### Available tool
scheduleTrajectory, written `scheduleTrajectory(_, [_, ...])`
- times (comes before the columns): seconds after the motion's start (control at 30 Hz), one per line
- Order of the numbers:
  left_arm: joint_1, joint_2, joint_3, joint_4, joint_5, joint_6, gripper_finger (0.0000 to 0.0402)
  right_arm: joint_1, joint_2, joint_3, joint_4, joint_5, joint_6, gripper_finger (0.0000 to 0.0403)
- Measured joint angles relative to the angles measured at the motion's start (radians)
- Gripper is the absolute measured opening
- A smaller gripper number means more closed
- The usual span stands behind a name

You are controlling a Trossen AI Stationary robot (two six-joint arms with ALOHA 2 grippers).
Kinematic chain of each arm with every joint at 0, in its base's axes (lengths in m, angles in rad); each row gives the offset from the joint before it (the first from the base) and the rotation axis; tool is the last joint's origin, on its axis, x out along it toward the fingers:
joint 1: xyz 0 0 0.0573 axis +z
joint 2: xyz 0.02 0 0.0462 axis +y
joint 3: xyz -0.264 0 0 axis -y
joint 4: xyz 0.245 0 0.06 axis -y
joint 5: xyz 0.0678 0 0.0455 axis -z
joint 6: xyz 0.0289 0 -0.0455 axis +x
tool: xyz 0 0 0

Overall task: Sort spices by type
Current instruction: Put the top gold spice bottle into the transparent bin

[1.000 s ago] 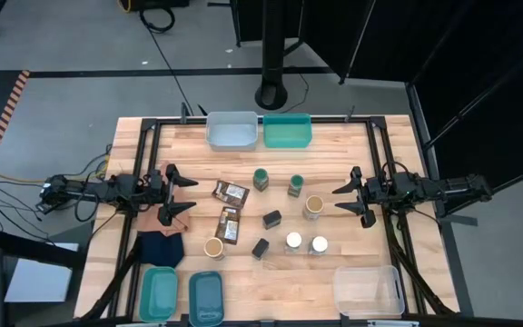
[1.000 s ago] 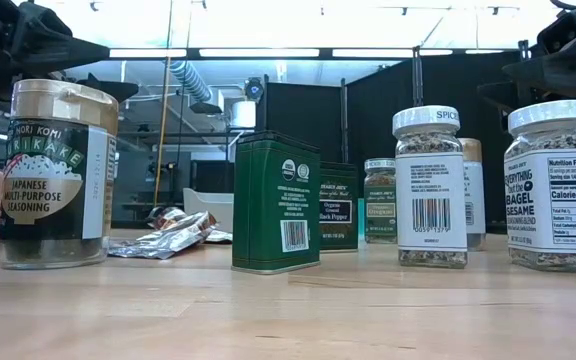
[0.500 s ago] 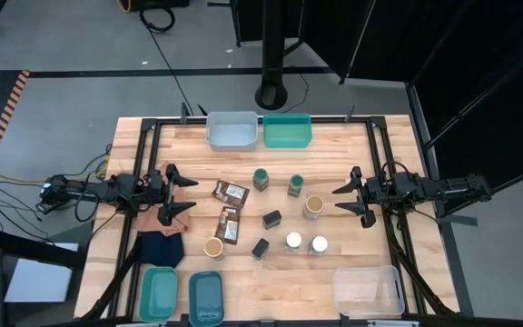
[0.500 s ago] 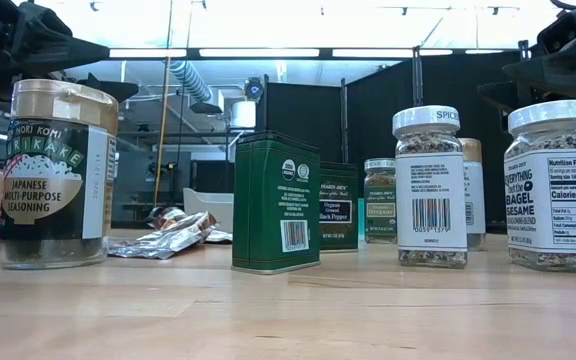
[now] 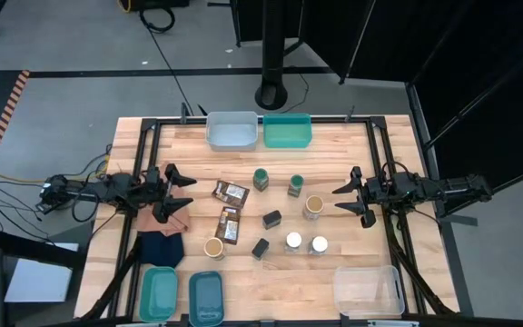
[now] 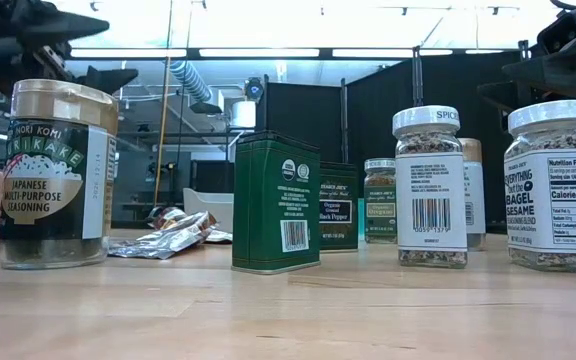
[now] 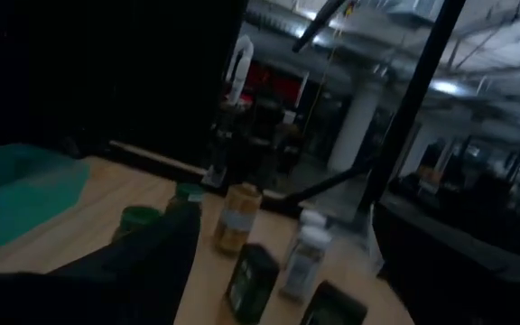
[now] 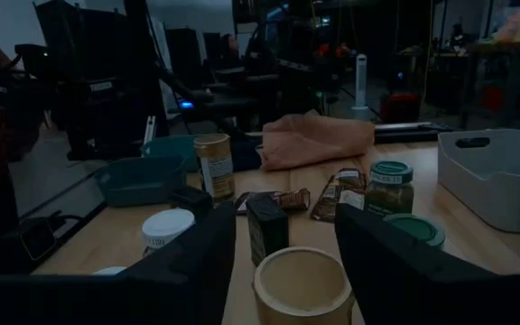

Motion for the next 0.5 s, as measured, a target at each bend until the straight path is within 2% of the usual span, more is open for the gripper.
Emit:
scheduleTrajectory(0.13, [0.0,0.0,0.0,0.069,-0.01,0.0,0.0335,0.0,0.0,0.0,0.0,0.0,0.0,0.02])
scheduleTrajectory(0.3, [0.0,0.0,0.0,0.145,-0.101,0.001,0.0335,0.0,0.0,0.0,0.0,0.0,0.0,0.02])
scheduleTrajectory(0.5, [0.0,0.0,0.0,0.162,-0.107,-0.001,0.0335,0.0,0.0,0.0,0.0,0.0,0.0,0.02])
